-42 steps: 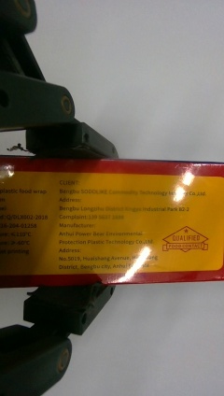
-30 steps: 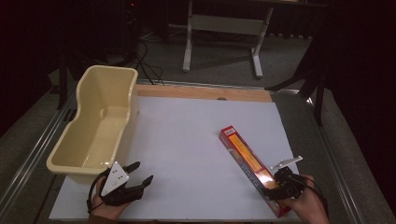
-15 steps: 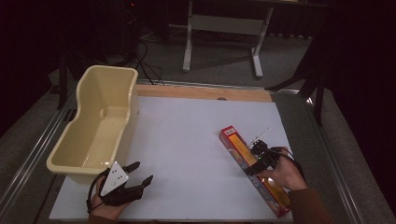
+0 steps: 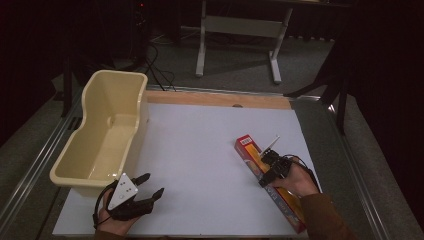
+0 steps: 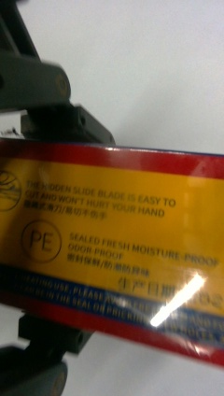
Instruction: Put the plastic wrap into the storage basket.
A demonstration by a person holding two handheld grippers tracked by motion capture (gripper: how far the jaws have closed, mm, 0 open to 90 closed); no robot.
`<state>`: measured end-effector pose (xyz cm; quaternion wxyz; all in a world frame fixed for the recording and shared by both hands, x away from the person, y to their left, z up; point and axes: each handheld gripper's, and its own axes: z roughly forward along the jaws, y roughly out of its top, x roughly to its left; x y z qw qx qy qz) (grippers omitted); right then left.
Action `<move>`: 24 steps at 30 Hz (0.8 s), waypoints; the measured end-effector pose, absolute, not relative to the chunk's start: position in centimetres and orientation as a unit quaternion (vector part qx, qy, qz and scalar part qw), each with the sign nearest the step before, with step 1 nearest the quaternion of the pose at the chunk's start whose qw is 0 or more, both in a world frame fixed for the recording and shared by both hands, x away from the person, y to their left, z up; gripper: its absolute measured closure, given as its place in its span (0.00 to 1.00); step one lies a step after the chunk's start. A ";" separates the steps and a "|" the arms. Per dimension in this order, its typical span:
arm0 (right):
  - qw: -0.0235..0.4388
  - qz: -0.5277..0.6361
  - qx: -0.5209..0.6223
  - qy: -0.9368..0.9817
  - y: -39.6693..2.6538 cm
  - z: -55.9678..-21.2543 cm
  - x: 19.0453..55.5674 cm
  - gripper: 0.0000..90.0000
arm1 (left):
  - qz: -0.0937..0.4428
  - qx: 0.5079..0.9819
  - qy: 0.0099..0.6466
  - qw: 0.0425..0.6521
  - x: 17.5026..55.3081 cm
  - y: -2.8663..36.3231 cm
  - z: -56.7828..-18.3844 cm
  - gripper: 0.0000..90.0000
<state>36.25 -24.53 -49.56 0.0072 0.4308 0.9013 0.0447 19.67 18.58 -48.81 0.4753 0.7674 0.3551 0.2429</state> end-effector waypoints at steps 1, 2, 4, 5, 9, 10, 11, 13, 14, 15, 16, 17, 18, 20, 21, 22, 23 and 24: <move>0.006 0.043 0.430 0.902 -24.5 -49.6 36.3 0.39 | 0.243 0.767 0.355 0.475 19.7 18.6 -48.8 0.40; 0.004 0.039 0.431 0.901 -24.4 -49.7 36.4 0.40 | 0.243 0.768 0.355 0.475 19.7 18.6 -48.8 0.40; -0.004 0.034 0.434 0.900 -24.5 -49.6 36.6 0.41 | 0.243 0.767 0.355 0.475 19.7 18.6 -48.8 0.40; -0.007 0.028 0.439 0.898 -24.5 -49.6 36.7 0.42 | 0.242 0.768 0.355 0.475 19.7 18.6 -48.8 0.40; -0.017 0.009 0.469 0.883 -24.2 -49.5 37.1 0.44 | 0.242 0.767 0.356 0.476 19.7 18.6 -48.8 0.40; -0.019 0.004 0.471 0.882 -24.1 -49.5 37.1 0.44 | 0.242 0.766 0.356 0.477 19.7 18.6 -48.8 0.40; -0.023 0.004 0.478 0.878 -24.2 -49.5 37.2 0.45 | 0.242 0.767 0.356 0.476 19.7 18.6 -48.8 0.40; -0.040 0.014 0.497 0.866 -24.5 -49.4 37.4 0.45 | 0.242 0.766 0.357 0.476 19.7 18.6 -48.8 0.40; -0.050 0.023 0.509 0.859 -24.7 -49.3 37.5 0.46 | 0.242 0.766 0.357 0.476 19.7 18.6 -48.8 0.40; -0.056 0.030 0.514 0.855 -24.9 -49.3 37.6 0.46 | 0.242 0.766 0.358 0.476 19.7 18.6 -48.8 0.40; -0.058 0.035 0.520 0.851 -25.1 -49.2 37.6 0.46 | 0.242 0.766 0.358 0.476 19.7 18.6 -48.8 0.40; -0.058 0.035 0.520 0.851 -25.1 -49.2 37.6 0.46 | 0.242 0.766 0.358 0.476 19.7 18.6 -48.8 0.40; -0.059 0.039 0.523 0.849 -25.3 -49.2 37.6 0.46 | 0.242 0.766 0.358 0.476 19.7 18.6 -48.8 0.40; -0.069 0.066 0.538 0.837 -26.0 -48.9 37.4 0.46 | 0.242 0.766 0.358 0.475 19.7 18.6 -48.9 0.40; -0.077 0.078 0.542 0.833 -26.2 -48.7 37.3 0.46 | 0.243 0.766 0.358 0.475 19.7 18.6 -48.9 0.40; -0.085 0.093 0.546 0.828 -26.4 -48.5 37.2 0.46 | 0.243 0.766 0.358 0.475 19.7 18.6 -48.9 0.40; -0.094 0.108 0.548 0.824 -26.5 -48.3 37.1 0.46 | 0.243 0.766 0.359 0.475 19.7 18.6 -48.9 0.40; -0.104 0.124 0.549 0.820 -26.7 -48.1 36.9 0.46 | 0.243 0.766 0.359 0.475 19.7 18.6 -48.9 0.40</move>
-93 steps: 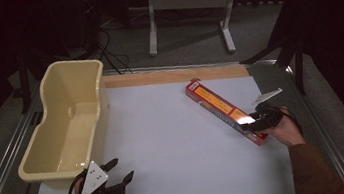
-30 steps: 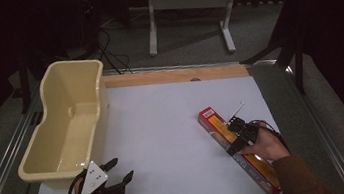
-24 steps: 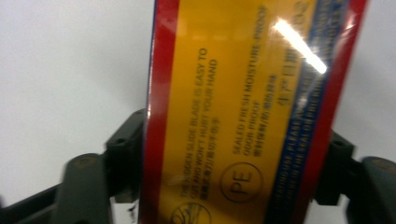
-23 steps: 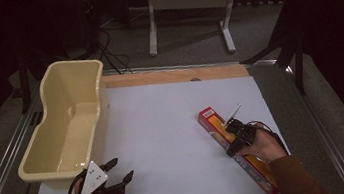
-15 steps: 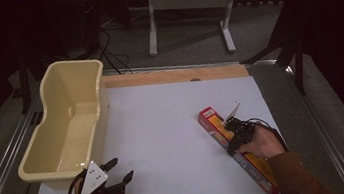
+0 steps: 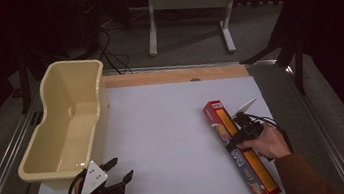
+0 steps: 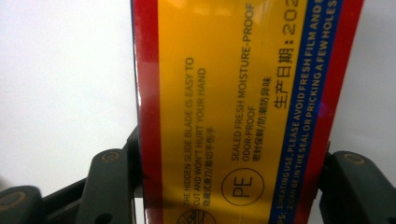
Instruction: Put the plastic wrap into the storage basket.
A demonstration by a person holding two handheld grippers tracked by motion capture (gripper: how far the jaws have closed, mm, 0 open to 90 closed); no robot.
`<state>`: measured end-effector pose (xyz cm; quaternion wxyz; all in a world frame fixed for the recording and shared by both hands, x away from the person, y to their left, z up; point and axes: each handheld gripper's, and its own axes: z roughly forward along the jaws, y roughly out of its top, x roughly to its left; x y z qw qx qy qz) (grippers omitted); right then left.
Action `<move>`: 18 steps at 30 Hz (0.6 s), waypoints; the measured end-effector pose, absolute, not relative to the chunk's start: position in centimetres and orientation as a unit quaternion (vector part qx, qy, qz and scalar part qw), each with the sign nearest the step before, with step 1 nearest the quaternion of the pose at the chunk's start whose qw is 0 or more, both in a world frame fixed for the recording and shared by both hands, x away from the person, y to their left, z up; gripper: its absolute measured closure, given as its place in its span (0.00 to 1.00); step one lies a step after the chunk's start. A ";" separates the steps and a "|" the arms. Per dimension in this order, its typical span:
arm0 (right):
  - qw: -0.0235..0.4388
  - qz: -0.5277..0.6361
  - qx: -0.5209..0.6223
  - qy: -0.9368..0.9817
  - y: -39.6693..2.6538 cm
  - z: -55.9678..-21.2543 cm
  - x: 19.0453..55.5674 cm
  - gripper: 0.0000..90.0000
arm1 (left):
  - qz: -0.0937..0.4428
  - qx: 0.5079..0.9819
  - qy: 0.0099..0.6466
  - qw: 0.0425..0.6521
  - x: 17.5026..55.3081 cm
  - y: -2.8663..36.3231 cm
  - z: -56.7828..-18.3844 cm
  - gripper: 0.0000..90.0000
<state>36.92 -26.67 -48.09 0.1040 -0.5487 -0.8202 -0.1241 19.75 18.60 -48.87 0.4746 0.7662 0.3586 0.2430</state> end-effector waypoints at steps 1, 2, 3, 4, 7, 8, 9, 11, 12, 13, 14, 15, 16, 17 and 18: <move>0.113 -0.139 -0.550 -0.816 -26.7 -47.9 36.8 0.46 | 0.243 0.766 0.359 0.475 19.7 18.6 -48.9 0.40; 0.123 -0.153 -0.550 -0.812 -26.7 -47.6 36.6 0.46 | 0.243 0.766 0.359 0.474 19.8 18.6 -48.9 0.40; 0.128 -0.165 -0.549 -0.809 -26.6 -47.4 36.4 0.46 | 0.243 0.766 0.359 0.475 19.8 18.6 -48.9 0.40; 0.135 -0.177 -0.547 -0.807 -26.6 -47.2 36.2 0.46 | 0.243 0.766 0.359 0.474 19.8 18.6 -48.9 0.40; 0.150 -0.213 -0.541 -0.800 -26.1 -46.4 35.8 0.46 | 0.243 0.766 0.359 0.474 19.7 18.6 -48.9 0.40; 0.152 -0.225 -0.539 -0.798 -25.9 -46.2 35.7 0.46 | 0.243 0.766 0.359 0.475 19.7 18.6 -48.9 0.40; 0.157 -0.236 -0.539 -0.794 -25.6 -45.9 35.6 0.46 | 0.243 0.766 0.359 0.475 19.7 18.6 -48.9 0.40; 0.174 -0.259 -0.533 -0.786 -25.2 -45.5 35.5 0.46 | 0.244 0.766 0.359 0.474 19.7 18.6 -48.9 0.40; 0.184 -0.269 -0.530 -0.783 -24.9 -45.3 35.5 0.46 | 0.244 0.765 0.359 0.475 19.7 18.6 -48.9 0.40; 0.190 -0.277 -0.528 -0.780 -24.6 -45.2 35.5 0.46 | 0.243 0.765 0.360 0.476 19.7 18.6 -48.8 0.40; 0.199 -0.288 -0.522 -0.778 -24.2 -45.0 35.5 0.46 | 0.244 0.765 0.360 0.476 19.7 18.6 -48.8 0.40; 0.199 -0.288 -0.522 -0.778 -24.2 -45.0 35.5 0.46 | 0.244 0.765 0.360 0.476 19.7 18.6 -48.8 0.40; 0.209 -0.303 -0.515 -0.774 -23.5 -44.6 35.4 0.46 | 0.244 0.765 0.359 0.476 19.7 18.7 -48.8 0.40; 0.214 -0.310 -0.512 -0.772 -23.2 -44.4 35.4 0.46 | 0.244 0.765 0.359 0.476 19.7 18.7 -48.8 0.40; 0.218 -0.317 -0.508 -0.771 -22.9 -44.2 35.3 0.46 | 0.244 0.764 0.359 0.476 19.7 18.7 -48.8 0.40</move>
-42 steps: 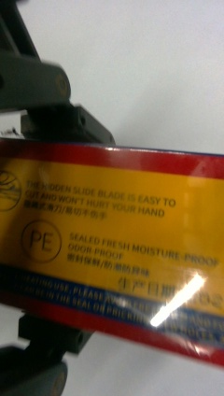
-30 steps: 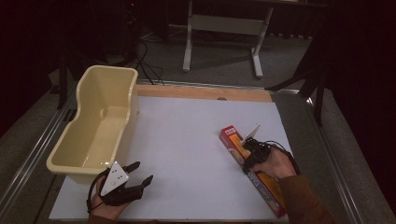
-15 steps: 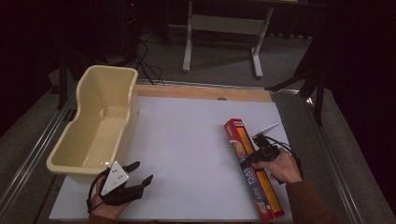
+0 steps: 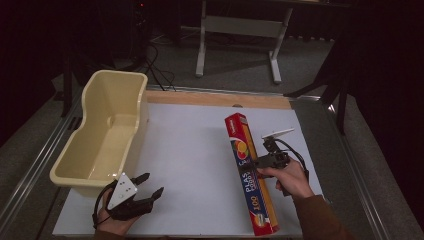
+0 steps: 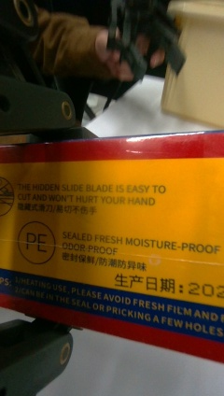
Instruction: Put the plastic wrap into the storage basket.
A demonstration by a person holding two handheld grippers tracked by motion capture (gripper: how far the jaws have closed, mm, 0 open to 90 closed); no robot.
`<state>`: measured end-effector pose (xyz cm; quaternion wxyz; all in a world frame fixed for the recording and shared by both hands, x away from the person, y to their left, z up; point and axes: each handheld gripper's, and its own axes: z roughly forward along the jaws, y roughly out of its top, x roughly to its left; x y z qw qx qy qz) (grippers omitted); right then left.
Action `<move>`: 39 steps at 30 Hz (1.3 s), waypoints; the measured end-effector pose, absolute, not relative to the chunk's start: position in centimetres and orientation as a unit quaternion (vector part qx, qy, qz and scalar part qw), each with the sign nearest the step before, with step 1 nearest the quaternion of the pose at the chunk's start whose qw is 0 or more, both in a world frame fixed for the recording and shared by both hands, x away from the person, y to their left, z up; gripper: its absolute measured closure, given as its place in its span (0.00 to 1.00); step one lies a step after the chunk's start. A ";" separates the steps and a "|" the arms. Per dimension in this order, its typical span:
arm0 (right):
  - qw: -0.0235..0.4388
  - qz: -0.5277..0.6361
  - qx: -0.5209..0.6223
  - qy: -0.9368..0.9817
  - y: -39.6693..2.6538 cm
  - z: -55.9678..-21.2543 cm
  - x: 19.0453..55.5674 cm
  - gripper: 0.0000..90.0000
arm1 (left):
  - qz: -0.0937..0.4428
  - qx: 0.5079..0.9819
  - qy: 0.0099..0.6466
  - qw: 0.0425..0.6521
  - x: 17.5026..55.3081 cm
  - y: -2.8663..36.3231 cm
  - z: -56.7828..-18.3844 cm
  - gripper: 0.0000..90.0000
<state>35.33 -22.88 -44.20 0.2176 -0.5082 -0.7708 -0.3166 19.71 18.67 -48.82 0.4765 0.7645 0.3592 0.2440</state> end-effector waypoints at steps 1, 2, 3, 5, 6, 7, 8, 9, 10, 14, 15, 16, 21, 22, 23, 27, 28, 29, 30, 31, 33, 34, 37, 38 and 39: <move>0.221 -0.324 -0.505 -0.769 -22.6 -44.0 35.3 0.46 | 0.244 0.765 0.359 0.476 19.7 18.7 -48.8 0.40; 0.224 -0.329 -0.505 -0.766 -22.3 -43.8 35.3 0.46 | 0.244 0.765 0.359 0.476 19.7 18.7 -48.8 0.40; 0.226 -0.334 -0.504 -0.764 -21.9 -43.6 35.2 0.46 | 0.244 0.765 0.359 0.476 19.7 18.7 -48.8 0.40; 0.233 -0.345 -0.501 -0.759 -21.3 -43.2 35.3 0.46 | 0.244 0.765 0.358 0.477 19.7 18.7 -48.8 0.40; 0.236 -0.350 -0.500 -0.756 -21.0 -43.1 35.4 0.46 | 0.244 0.765 0.358 0.477 19.7 18.7 -48.8 0.40; 0.239 -0.355 -0.498 -0.755 -20.7 -42.9 35.4 0.46 | 0.244 0.765 0.358 0.477 19.7 18.7 -48.8 0.40; 0.243 -0.360 -0.497 -0.751 -20.4 -42.8 35.5 0.46 | 0.244 0.765 0.358 0.477 19.7 18.7 -48.8 0.40; 0.248 -0.365 -0.497 -0.747 -20.2 -42.7 35.6 0.46 | 0.244 0.765 0.358 0.477 19.7 18.7 -48.8 0.40; 0.254 -0.369 -0.498 -0.742 -19.9 -42.6 35.7 0.46 | 0.244 0.765 0.358 0.477 19.7 18.7 -48.8 0.40; 0.266 -0.383 -0.497 -0.731 -18.7 -42.3 36.0 0.46 | 0.244 0.765 0.358 0.477 19.7 18.7 -48.8 0.40; 0.267 -0.384 -0.497 -0.731 -18.3 -42.2 36.1 0.46 | 0.244 0.765 0.358 0.477 19.7 18.7 -48.8 0.40; 0.266 -0.386 -0.496 -0.731 -18.0 -42.1 36.2 0.46 | 0.244 0.765 0.358 0.477 19.7 18.7 -48.8 0.40; 0.263 -0.390 -0.494 -0.731 -16.3 -41.5 36.4 0.46 | 0.242 0.764 0.357 0.479 19.7 18.7 -48.8 0.40; 0.264 -0.392 -0.493 -0.731 -15.9 -41.3 36.5 0.46 | 0.242 0.765 0.357 0.479 19.7 18.7 -48.8 0.40; 0.264 -0.393 -0.492 -0.731 -15.7 -41.2 36.6 0.46 | 0.242 0.765 0.357 0.479 19.7 18.7 -48.8 0.40; 0.270 -0.400 -0.492 -0.725 -14.5 -40.7 37.0 0.46 | 0.242 0.765 0.356 0.479 19.7 18.7 -48.8 0.40; 0.272 -0.402 -0.491 -0.723 -14.2 -40.6 37.1 0.46 | 0.242 0.765 0.356 0.479 19.7 18.7 -48.8 0.40; 0.272 -0.402 -0.491 -0.723 -14.2 -40.6 37.1 0.46 | 0.242 0.765 0.356 0.479 19.7 18.7 -48.8 0.40; 0.273 -0.405 -0.491 -0.721 -13.6 -40.3 37.4 0.46 | 0.241 0.765 0.356 0.479 19.7 18.7 -48.8 0.40; 0.274 -0.407 -0.492 -0.719 -13.3 -40.2 37.5 0.46 | 0.241 0.765 0.356 0.480 19.7 18.7 -48.8 0.40; 0.275 -0.412 -0.491 -0.717 -12.8 -40.0 37.8 0.46 | 0.240 0.765 0.355 0.481 19.7 18.8 -48.8 0.40; 0.275 -0.413 -0.492 -0.715 -12.5 -39.9 37.9 0.46 | 0.240 0.765 0.355 0.481 19.7 18.8 -48.8 0.40; 0.275 -0.417 -0.495 -0.711 -12.1 -39.7 38.2 0.46 | 0.239 0.765 0.355 0.482 19.7 18.8 -48.7 0.40; 0.273 -0.419 -0.497 -0.709 -11.6 -39.6 38.5 0.46 | 0.239 0.765 0.355 0.482 19.7 18.8 -48.7 0.40; 0.273 -0.419 -0.496 -0.710 -11.4 -39.6 38.7 0.46 | 0.238 0.765 0.355 0.482 19.7 18.8 -48.8 0.40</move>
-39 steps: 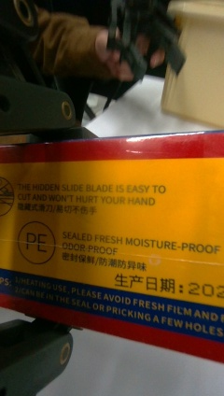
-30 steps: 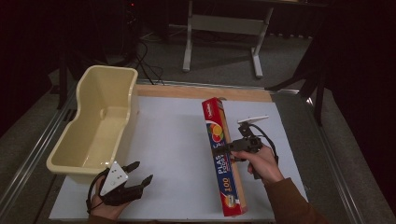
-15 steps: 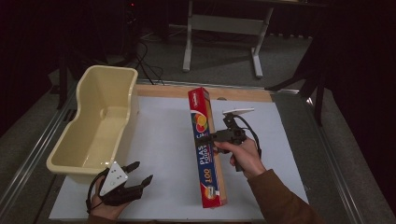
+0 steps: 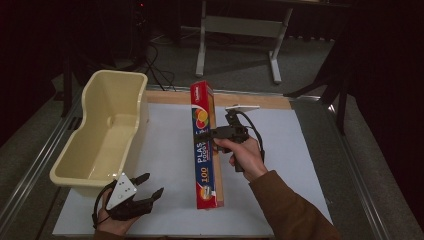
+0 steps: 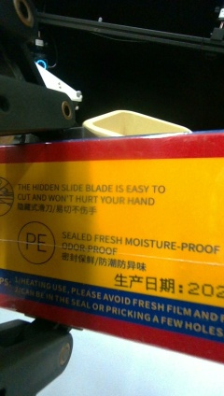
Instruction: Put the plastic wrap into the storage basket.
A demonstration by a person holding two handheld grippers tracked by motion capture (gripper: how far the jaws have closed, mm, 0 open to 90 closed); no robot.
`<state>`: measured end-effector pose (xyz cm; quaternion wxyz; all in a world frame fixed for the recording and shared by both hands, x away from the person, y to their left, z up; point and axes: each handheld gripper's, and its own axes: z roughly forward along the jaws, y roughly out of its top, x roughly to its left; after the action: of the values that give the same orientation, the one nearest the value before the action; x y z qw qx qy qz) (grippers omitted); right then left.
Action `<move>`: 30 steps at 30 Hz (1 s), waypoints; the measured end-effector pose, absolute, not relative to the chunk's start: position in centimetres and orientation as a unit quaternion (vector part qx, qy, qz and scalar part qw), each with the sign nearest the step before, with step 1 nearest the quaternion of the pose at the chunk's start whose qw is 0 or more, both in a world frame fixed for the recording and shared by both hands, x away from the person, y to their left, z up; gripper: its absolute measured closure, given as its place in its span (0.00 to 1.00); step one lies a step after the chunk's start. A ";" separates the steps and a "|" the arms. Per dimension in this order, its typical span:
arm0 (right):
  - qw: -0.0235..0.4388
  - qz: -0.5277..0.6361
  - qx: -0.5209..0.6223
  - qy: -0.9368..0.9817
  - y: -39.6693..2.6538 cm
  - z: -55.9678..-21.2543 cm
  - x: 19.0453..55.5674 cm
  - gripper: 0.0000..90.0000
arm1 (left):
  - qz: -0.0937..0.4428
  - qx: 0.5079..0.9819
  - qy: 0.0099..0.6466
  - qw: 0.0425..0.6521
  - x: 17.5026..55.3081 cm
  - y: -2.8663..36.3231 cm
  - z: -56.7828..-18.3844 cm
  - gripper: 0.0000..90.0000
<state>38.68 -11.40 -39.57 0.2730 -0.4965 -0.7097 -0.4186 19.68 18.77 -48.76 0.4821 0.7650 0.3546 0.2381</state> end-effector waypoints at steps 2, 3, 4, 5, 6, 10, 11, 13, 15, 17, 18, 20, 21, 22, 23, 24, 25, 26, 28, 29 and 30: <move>0.274 -0.420 -0.497 -0.708 -11.0 -39.5 39.0 0.46 | 0.238 0.764 0.355 0.483 19.7 18.8 -48.8 0.40; 0.275 -0.419 -0.498 -0.708 -10.8 -39.5 39.1 0.46 | 0.237 0.765 0.355 0.483 19.7 18.8 -48.8 0.39; 0.277 -0.421 -0.497 -0.706 -10.6 -39.5 39.2 0.46 | 0.237 0.764 0.354 0.484 19.7 18.8 -48.7 0.39; 0.282 -0.422 -0.497 -0.704 -10.5 -39.5 39.3 0.46 | 0.237 0.764 0.354 0.484 19.7 18.8 -48.7 0.39; 0.285 -0.425 -0.497 -0.701 -10.3 -39.5 39.5 0.46 | 0.237 0.764 0.354 0.484 19.7 18.8 -48.8 0.39; 0.289 -0.427 -0.498 -0.697 -9.5 -39.4 39.8 0.46 | 0.235 0.764 0.353 0.486 19.8 18.8 -48.8 0.39; 0.290 -0.428 -0.498 -0.696 -9.3 -39.3 39.9 0.46 | 0.235 0.764 0.353 0.486 19.8 18.8 -48.8 0.39; 0.294 -0.432 -0.498 -0.693 -9.0 -39.1 40.1 0.46 | 0.233 0.764 0.353 0.486 19.8 18.9 -48.7 0.39; 0.298 -0.435 -0.496 -0.690 -8.6 -38.9 40.3 0.46 | 0.231 0.765 0.353 0.487 19.8 18.9 -48.7 0.39; 0.298 -0.436 -0.494 -0.691 -8.3 -38.7 40.4 0.46 | 0.232 0.765 0.354 0.487 19.8 18.9 -48.8 0.39; 0.297 -0.436 -0.494 -0.691 -8.1 -38.6 40.5 0.46 | 0.232 0.765 0.354 0.486 19.8 18.9 -48.8 0.39; 0.298 -0.437 -0.494 -0.690 -7.7 -38.5 40.6 0.46 | 0.233 0.765 0.354 0.485 19.8 18.8 -48.8 0.39; 0.299 -0.437 -0.493 -0.690 -7.5 -38.4 40.7 0.46 | 0.233 0.765 0.354 0.485 19.8 18.8 -48.8 0.39; 0.298 -0.438 -0.492 -0.691 -7.3 -38.3 40.8 0.46 | 0.232 0.765 0.354 0.485 19.8 18.9 -48.8 0.39; 0.299 -0.440 -0.492 -0.689 -7.1 -38.3 40.8 0.46 | 0.231 0.765 0.354 0.485 19.8 18.9 -48.8 0.39; 0.301 -0.440 -0.492 -0.688 -6.9 -38.2 40.9 0.46 | 0.232 0.765 0.354 0.485 19.8 18.9 -48.8 0.39; 0.303 -0.440 -0.491 -0.688 -6.6 -38.2 41.0 0.46 | 0.232 0.765 0.355 0.485 19.7 18.9 -48.8 0.39; 0.302 -0.439 -0.491 -0.689 -6.4 -38.1 41.1 0.46 | 0.231 0.765 0.355 0.486 19.7 18.9 -48.8 0.39; 0.304 -0.438 -0.488 -0.691 -5.9 -38.0 41.3 0.46 | 0.232 0.764 0.355 0.486 19.7 18.9 -48.8 0.39; 0.305 -0.437 -0.487 -0.692 -5.6 -37.9 41.4 0.46 | 0.231 0.764 0.355 0.486 19.7 18.9 -48.8 0.39; 0.305 -0.439 -0.488 -0.690 -5.3 -37.8 41.4 0.46 | 0.231 0.765 0.355 0.486 19.7 18.9 -48.9 0.38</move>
<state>41.44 -5.30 -37.82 0.3051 -0.4881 -0.6900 -0.4389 19.73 18.89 -48.85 0.4856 0.7649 0.3549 0.2305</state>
